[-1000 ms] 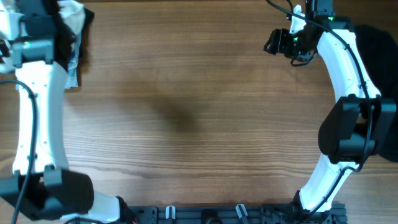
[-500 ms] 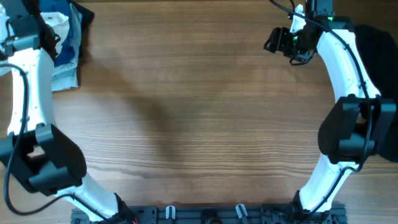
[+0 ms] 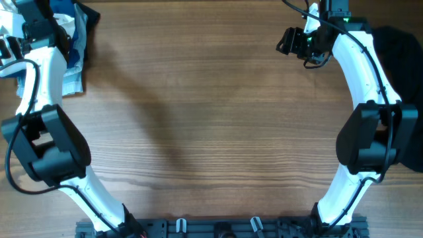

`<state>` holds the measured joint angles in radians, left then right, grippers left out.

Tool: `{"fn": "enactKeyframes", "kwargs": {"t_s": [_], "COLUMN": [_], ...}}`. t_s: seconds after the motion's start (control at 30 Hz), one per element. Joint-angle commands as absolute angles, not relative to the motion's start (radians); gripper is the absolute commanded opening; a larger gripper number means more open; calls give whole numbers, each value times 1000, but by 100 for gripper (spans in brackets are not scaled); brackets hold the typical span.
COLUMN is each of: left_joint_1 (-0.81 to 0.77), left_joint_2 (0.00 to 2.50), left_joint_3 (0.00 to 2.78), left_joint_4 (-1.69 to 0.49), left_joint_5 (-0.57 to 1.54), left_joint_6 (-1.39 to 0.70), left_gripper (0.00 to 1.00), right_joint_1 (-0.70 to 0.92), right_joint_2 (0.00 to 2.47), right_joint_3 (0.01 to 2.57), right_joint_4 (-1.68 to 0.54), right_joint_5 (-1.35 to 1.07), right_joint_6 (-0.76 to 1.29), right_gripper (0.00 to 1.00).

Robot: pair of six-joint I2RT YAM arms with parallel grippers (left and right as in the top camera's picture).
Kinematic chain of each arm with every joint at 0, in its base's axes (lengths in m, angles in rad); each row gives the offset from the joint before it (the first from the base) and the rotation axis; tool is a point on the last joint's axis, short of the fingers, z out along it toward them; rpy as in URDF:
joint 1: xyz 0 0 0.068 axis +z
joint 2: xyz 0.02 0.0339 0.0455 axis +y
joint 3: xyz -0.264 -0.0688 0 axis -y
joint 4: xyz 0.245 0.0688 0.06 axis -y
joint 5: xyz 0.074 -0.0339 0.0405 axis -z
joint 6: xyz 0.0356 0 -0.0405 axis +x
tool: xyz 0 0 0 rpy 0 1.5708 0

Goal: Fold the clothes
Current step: 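Carry the T-shirt with the left gripper to the top-left clothes stack, then lower the T-shirt onto the stack and open the left gripper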

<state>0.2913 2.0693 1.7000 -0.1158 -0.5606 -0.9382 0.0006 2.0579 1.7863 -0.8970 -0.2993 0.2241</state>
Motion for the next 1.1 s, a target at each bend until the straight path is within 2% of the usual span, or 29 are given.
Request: {"fn": "enactKeyframes", "kwargs": {"t_s": [0.0, 0.03, 0.17, 0.27, 0.43, 0.6, 0.73, 0.97, 1.07], "left_joint_1": [299, 299, 299, 296, 250, 208, 260, 407, 412], "left_joint_2": [2143, 2160, 2188, 2179, 2095, 2003, 2037, 2224, 2317], "left_joint_3": [1721, 1721, 1721, 1734, 1763, 1763, 1763, 1763, 1763], "left_joint_4": [-32, 2, 152, 299, 228, 10, 42, 194, 195], "left_joint_5": [-531, -519, -464, -361, -336, -337, -331, -96, -93], "left_joint_6": [-919, -919, -896, -725, -525, -296, -191, -129, -86], "left_gripper": [83, 99, 99, 99, 100, 100, 100, 100, 100], "right_joint_1": [3, 3, 3, 3, 4, 4, 4, 4, 4], "right_joint_2": [2076, 2076, 2076, 2076, 2076, 2076, 2076, 2076, 2076], "right_joint_3": [1778, 1778, 1778, 1778, 1778, 1778, 1778, 1778, 1778], "right_joint_4": [-891, -890, -889, -896, -899, -906, -906, -903, -902], "right_joint_5": [-308, -308, -308, -308, -309, -308, -308, -308, -304], "right_joint_6": [239, 239, 239, 239, 247, 236, 209, 209, 209], "right_gripper": [73, 74, 73, 73, 73, 74, 75, 76, 77]}}
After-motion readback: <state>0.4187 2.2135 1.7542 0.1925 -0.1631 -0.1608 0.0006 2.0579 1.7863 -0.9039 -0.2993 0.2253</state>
